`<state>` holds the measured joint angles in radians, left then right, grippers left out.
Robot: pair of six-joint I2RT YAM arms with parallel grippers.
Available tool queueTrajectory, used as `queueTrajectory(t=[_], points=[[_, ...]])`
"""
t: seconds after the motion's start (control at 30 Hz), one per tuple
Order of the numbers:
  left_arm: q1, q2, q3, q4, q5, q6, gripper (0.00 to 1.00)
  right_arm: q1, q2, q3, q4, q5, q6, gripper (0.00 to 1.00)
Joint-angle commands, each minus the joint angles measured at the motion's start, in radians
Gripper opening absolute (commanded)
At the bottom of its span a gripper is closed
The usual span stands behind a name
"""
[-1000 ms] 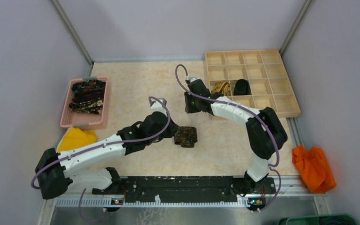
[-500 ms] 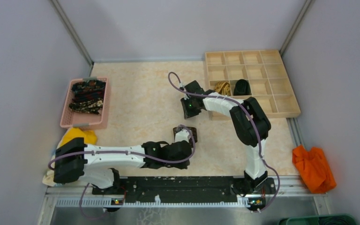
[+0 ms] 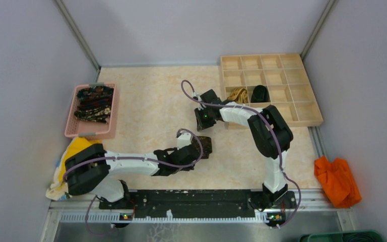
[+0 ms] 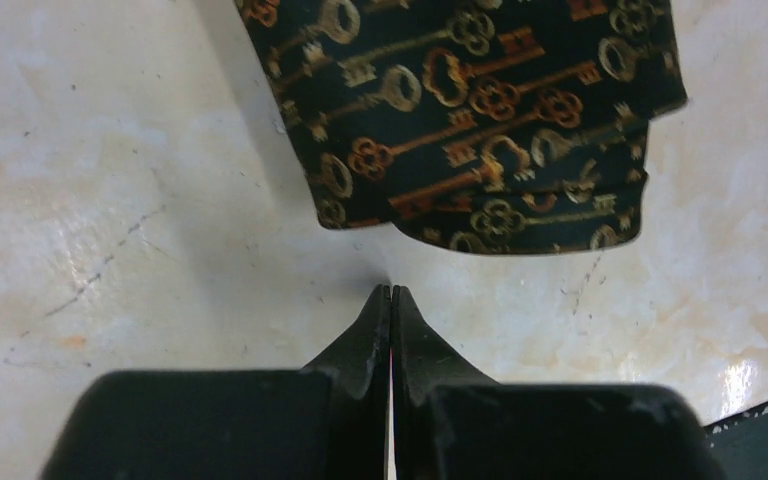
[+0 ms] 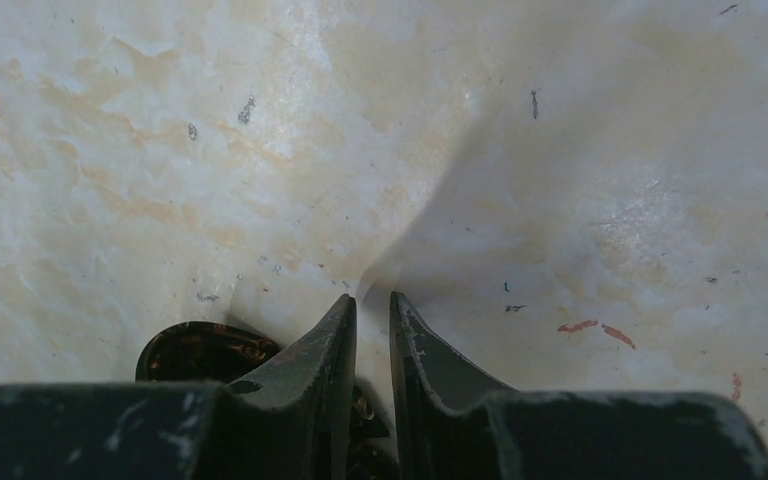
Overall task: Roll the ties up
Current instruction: Roll the tie at the center of the board.
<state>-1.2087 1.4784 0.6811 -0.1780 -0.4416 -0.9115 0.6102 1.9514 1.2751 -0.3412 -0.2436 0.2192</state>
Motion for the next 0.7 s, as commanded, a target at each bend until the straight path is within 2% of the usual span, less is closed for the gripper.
queueTrajectory(t=[0.0,0.13,0.37,0.53,0.67], points=[[0.073,-0.043,-0.08,0.237,0.072,0.052,0.0,-0.005,-0.014,-0.041,-0.01,-0.004,-0.012,0.19],[0.141,-0.092,-0.143,0.365,0.223,0.06,0.0,-0.004,-0.035,-0.082,0.006,0.019,0.006,0.18],[0.259,-0.091,-0.187,0.475,0.377,0.063,0.0,-0.004,-0.124,-0.192,0.028,0.065,0.054,0.17],[0.305,-0.091,-0.166,0.436,0.38,0.105,0.0,-0.005,-0.228,-0.301,0.042,0.102,0.091,0.17],[0.309,-0.122,-0.157,0.352,0.311,0.131,0.0,-0.004,-0.317,-0.375,0.054,0.097,0.11,0.17]])
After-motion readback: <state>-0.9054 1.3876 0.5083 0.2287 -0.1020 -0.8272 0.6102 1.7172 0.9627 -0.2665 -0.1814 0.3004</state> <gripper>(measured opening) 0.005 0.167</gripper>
